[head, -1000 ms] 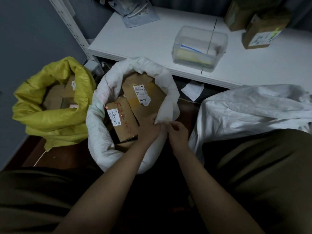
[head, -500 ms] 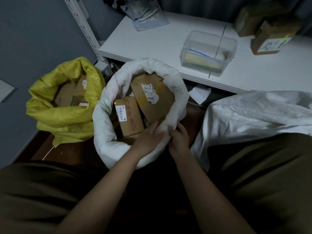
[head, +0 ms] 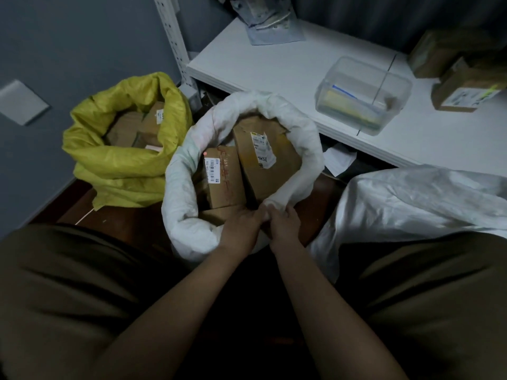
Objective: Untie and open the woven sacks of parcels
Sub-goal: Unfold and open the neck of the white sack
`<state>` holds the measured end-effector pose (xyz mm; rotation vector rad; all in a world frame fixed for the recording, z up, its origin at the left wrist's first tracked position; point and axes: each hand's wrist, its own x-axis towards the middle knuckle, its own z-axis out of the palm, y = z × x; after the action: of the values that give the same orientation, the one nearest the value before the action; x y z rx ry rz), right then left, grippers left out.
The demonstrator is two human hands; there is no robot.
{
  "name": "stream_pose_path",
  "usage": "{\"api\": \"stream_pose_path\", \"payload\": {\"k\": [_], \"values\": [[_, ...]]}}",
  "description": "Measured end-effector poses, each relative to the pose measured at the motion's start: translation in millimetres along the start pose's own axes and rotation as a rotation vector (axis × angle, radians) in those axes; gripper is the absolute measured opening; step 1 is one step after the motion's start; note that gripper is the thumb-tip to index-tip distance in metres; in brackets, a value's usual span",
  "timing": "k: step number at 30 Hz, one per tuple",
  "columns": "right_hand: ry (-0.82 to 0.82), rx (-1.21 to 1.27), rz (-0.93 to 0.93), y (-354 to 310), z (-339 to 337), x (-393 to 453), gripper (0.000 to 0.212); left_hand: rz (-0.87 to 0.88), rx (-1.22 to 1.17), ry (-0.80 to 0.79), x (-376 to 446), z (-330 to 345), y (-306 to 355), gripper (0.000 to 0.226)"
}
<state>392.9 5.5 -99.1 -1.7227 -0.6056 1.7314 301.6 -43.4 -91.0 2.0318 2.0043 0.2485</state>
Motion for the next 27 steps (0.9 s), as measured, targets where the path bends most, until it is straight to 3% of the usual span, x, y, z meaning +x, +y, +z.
{"api": "stream_pose_path", "payload": {"k": [2,5,6,9,11,13,15,18,20,21,25,27], "values": [[0.011,0.015,0.028,2,-3,6,0.048,-0.123,-0.072,0.096,-15,-6,-11,0.055],[0.016,0.064,0.029,8,-5,6,0.050,-0.436,-0.041,0.373,-50,-20,-24,0.056],[0.011,0.080,0.015,11,-6,5,0.051,-0.570,-0.078,0.390,-60,-26,-25,0.064],[0.003,0.072,-0.038,17,-3,-4,0.050,-1.024,-0.572,0.294,-69,-33,-28,0.094],[-0.009,0.067,-0.051,17,-1,-11,0.050,-1.250,-0.897,0.243,-63,-31,-25,0.099],[-0.017,0.101,-0.025,13,-2,-15,0.054,-1.254,-0.936,0.235,-61,-28,-24,0.094],[-0.034,0.141,0.011,5,-7,-16,0.059,-1.125,-0.960,0.378,-63,-27,-35,0.080],[-0.061,0.263,0.073,-1,-17,-7,0.055,-1.066,-1.382,0.672,-67,-38,-60,0.066],[-0.080,0.362,0.100,3,-15,-10,0.047,-1.112,-1.680,0.715,-70,-44,-65,0.061],[-0.064,0.396,0.110,6,-12,-14,0.045,-1.149,-1.713,0.686,-69,-42,-65,0.060],[0.211,0.367,0.104,12,0,-20,0.047,-1.220,-1.281,0.574,-66,-30,-62,0.062],[0.301,0.366,0.111,10,2,-20,0.045,-1.215,-1.135,0.587,-63,-26,-61,0.046]]}}
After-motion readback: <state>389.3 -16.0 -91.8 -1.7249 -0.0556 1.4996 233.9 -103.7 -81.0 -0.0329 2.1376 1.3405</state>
